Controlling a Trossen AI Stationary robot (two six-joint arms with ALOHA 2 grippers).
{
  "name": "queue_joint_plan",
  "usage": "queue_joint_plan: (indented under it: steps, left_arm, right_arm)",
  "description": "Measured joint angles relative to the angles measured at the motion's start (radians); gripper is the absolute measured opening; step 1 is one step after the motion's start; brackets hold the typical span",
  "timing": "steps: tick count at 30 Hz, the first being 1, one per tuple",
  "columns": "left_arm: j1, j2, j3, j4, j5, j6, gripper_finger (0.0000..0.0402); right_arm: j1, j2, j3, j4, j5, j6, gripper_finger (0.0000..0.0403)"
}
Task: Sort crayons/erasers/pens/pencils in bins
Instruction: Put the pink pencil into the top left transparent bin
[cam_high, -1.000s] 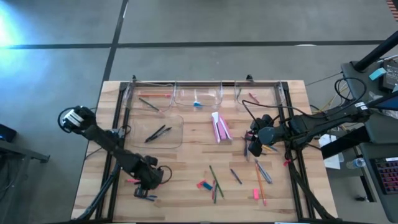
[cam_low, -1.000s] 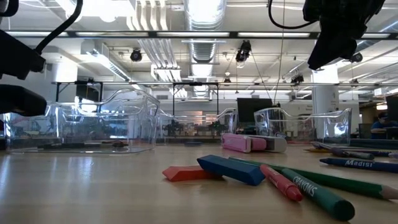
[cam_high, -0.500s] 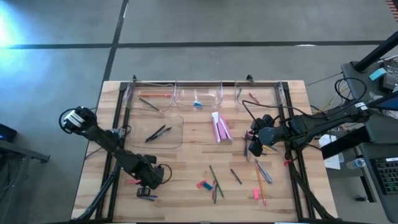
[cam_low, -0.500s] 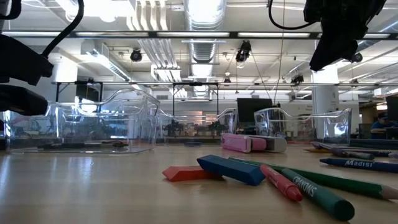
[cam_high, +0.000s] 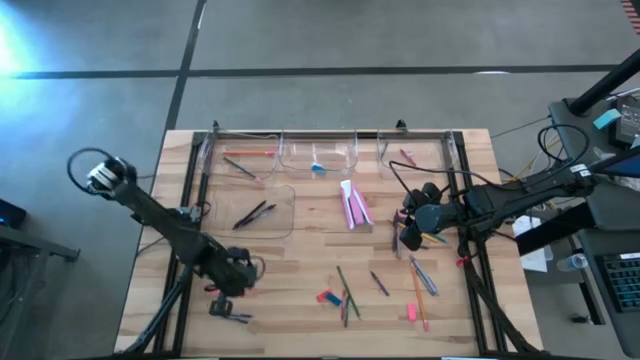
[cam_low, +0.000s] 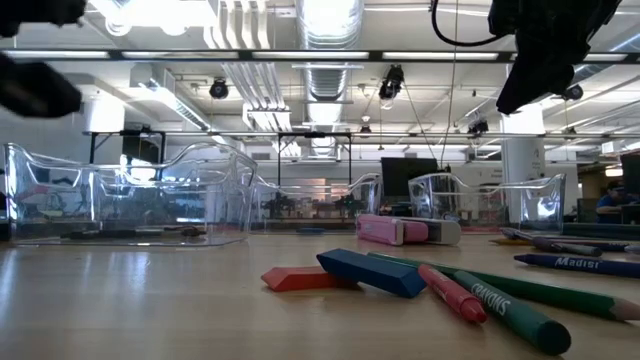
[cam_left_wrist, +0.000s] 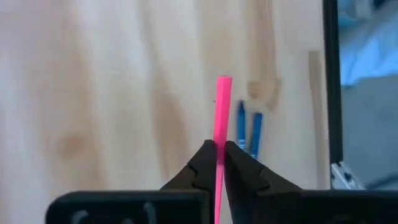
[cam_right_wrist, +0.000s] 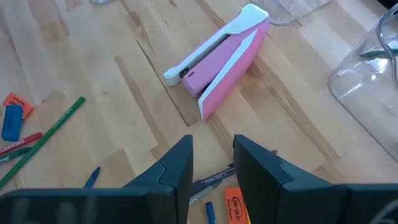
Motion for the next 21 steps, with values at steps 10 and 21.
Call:
queue_joint_plan:
  steps: [10,21]
  left_arm:
    - [0.178,-0.312,0.206,-0.245,-0.592,0.085,0.0000]
    - [0.986,-0.370,0.219,-0.251,-0.431,0.721,0.0003]
  right_arm:
    - [-0.009,0.000,0.000,0.015,0.081,0.001,0.0100]
    - [-0.014,0.001,0.000,0.092,0.099,0.015,0.0098]
